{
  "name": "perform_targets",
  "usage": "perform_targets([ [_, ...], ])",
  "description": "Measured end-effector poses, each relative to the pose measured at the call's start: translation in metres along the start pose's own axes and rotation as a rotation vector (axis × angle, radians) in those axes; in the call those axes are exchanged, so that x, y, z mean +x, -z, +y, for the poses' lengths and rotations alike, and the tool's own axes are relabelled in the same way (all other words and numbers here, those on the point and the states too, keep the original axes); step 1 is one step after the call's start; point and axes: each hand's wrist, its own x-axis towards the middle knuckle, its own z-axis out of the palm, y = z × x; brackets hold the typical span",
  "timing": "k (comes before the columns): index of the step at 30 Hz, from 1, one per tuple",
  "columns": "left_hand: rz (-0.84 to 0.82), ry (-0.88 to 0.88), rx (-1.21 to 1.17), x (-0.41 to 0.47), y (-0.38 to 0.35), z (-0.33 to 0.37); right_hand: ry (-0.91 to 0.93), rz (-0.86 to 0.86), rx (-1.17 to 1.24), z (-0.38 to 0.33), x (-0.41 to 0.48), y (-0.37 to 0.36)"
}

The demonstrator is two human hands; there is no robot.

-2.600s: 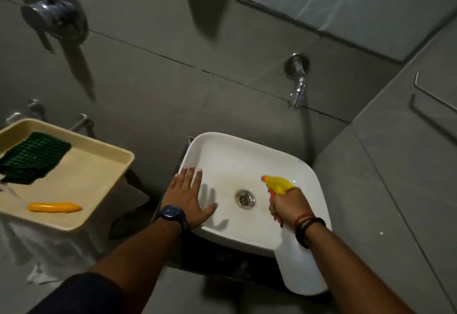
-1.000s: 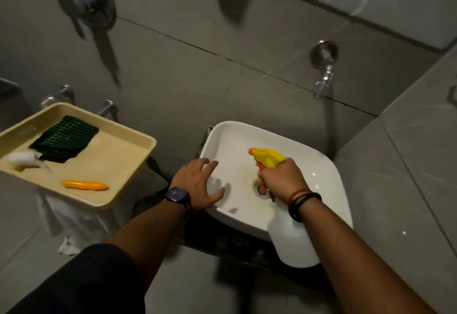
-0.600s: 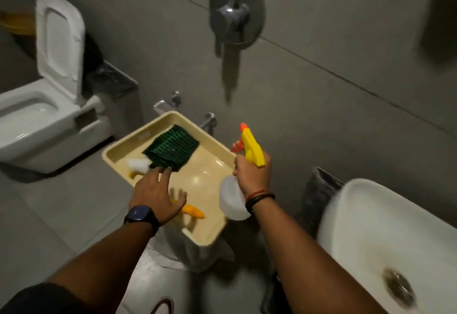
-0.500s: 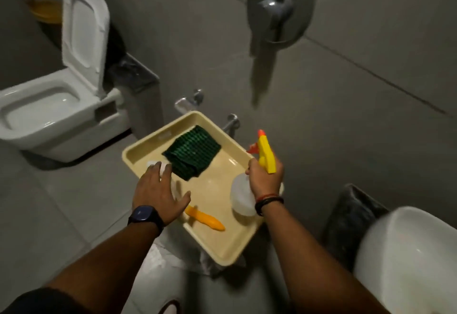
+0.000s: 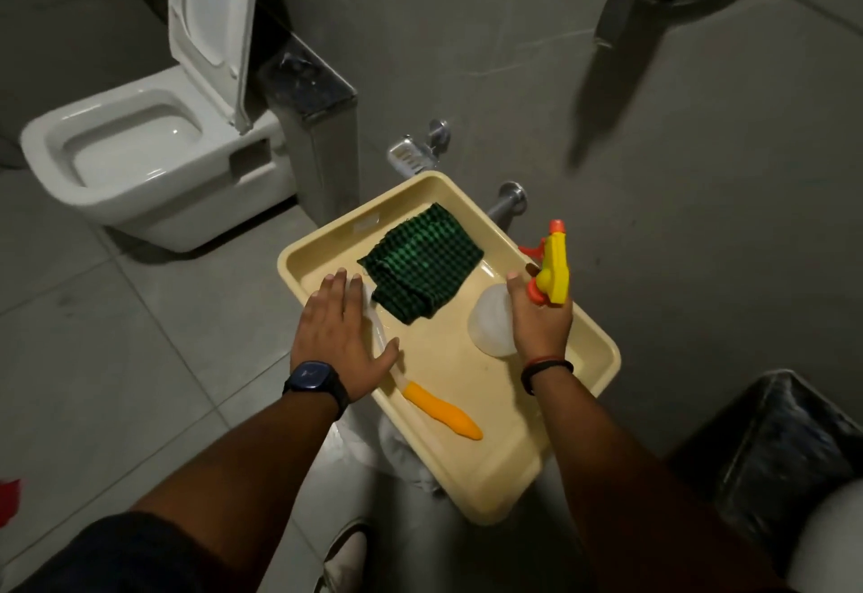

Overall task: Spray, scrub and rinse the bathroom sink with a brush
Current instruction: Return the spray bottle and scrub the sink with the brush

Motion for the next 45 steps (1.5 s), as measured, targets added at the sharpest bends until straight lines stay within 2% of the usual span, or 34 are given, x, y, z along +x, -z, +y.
perform_targets([
  [2, -0.011, -0.006, 0.007, 0.0, 0.001, 0.001, -0.028, -0.004, -0.069, 0.005, -0.013, 0.007],
  [6, -0.023, -0.015, 0.012, 0.0, 0.003, 0.001, 0.044, 0.201, -0.38, 0.025, -0.06, 0.017],
  [7, -0.022, -0.014, 0.017, -0.001, 0.002, 0.001, 0.088, 0.133, -0.478, 0.033, -0.072, 0.018],
  [11, -0.016, -0.003, 0.032, -0.003, 0.002, 0.003, 0.226, -0.642, -0.978, 0.063, -0.098, 0.013],
  [13, -0.019, -0.005, 0.044, -0.004, 0.003, 0.004, 0.342, -0.759, -1.127, 0.066, -0.095, 0.005],
  [16, -0.014, -0.026, 0.053, -0.008, 0.009, 0.005, 0.365, -0.777, -1.101, 0.058, -0.094, 0.0],
  [19, -0.009, -0.044, 0.052, -0.02, 0.025, 0.011, 0.316, -0.69, -1.011, 0.042, -0.102, 0.014],
  [21, 0.004, -0.055, 0.063, -0.033, 0.044, 0.023, 0.266, -0.528, -0.95, 0.023, -0.111, 0.036],
  [23, 0.038, -0.074, 0.059, -0.05, 0.065, 0.045, 0.142, -0.405, -0.874, 0.002, -0.119, 0.067],
  [26, 0.086, -0.146, 0.024, -0.081, 0.095, 0.086, -0.054, -0.324, -0.679, -0.025, -0.136, 0.124],
  [29, 0.102, -0.275, 0.018, -0.121, 0.117, 0.14, -0.087, -0.29, -0.532, -0.047, -0.162, 0.197],
  [31, 0.092, -0.386, 0.029, -0.145, 0.124, 0.177, -0.053, -0.24, -0.528, -0.057, -0.183, 0.248],
  [34, 0.045, -0.601, 0.008, -0.183, 0.126, 0.243, -0.007, -0.048, -0.565, -0.064, -0.218, 0.338],
  [37, -0.016, -0.766, -0.032, -0.218, 0.115, 0.313, -0.064, 0.18, -0.621, -0.056, -0.249, 0.432],
  [39, -0.061, -0.79, -0.071, -0.236, 0.102, 0.349, -0.135, 0.255, -0.696, -0.045, -0.267, 0.481],
  [41, -0.116, -0.764, -0.07, -0.25, 0.084, 0.377, -0.232, 0.26, -0.801, -0.032, -0.28, 0.515],
  [45, -0.194, -0.641, -0.03, -0.257, 0.046, 0.4, -0.362, 0.091, -0.972, -0.002, -0.284, 0.527],
])
